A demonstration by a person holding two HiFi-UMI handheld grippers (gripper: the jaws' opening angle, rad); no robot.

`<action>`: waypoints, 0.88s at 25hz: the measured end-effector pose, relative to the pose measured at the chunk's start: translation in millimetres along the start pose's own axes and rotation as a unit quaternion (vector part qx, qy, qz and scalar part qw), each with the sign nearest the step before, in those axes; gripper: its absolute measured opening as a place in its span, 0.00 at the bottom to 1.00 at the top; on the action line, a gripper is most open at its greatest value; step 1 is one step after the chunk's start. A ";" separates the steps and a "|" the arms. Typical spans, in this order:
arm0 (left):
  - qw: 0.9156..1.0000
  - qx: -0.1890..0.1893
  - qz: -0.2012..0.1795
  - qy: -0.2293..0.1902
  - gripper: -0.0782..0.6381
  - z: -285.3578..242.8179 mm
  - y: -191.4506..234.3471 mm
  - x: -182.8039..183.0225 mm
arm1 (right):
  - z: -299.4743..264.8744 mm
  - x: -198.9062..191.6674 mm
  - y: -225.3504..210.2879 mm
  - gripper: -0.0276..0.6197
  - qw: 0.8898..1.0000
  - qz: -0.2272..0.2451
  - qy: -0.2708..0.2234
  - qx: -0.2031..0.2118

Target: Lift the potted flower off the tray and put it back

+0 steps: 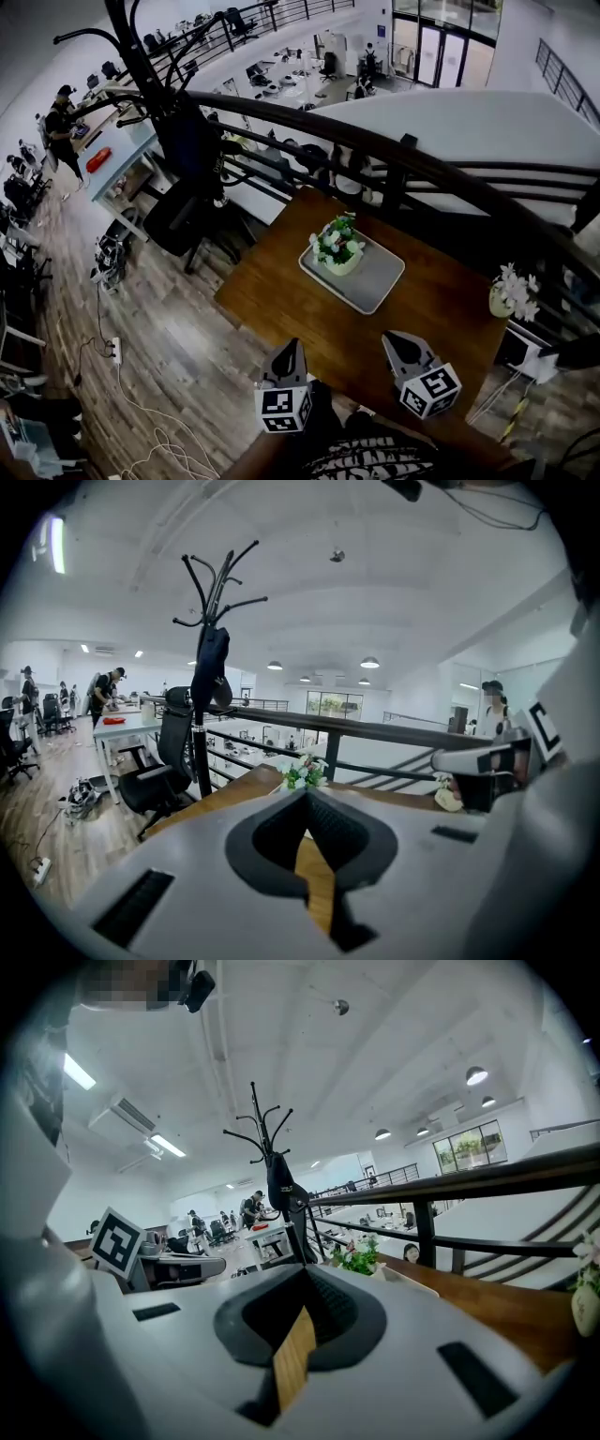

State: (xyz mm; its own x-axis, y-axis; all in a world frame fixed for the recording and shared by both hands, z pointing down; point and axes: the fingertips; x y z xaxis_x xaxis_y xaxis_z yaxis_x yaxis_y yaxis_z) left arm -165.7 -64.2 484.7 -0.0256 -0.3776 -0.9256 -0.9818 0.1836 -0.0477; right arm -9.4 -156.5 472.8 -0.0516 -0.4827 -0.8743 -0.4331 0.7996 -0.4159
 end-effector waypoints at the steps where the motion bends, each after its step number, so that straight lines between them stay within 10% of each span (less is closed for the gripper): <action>1: 1.000 -0.005 0.001 0.001 0.12 -14.0 4.5 -1.5 | -10.3 0.0 -4.9 0.03 1.000 0.002 0.001 -0.003; 22: 0.976 -0.202 -0.067 0.045 0.13 -247.2 37.8 -24.0 | -163.2 35.9 -78.0 0.03 0.987 -0.029 0.004 -0.161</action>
State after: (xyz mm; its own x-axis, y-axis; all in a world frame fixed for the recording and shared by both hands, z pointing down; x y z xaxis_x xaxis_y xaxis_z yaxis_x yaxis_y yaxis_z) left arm -248.7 -272.5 597.9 0.1087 -0.4553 -0.8837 -0.9713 -0.2378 0.0030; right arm -124.4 -294.4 514.7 -0.0239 -0.5281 -0.8488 -0.6988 0.6160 -0.3636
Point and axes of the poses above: the fingertips, and each gripper's own axes: z backward along the fingers, y to its left, x out of its top, and after that the axes turned 10 degrees about -z, right-handed
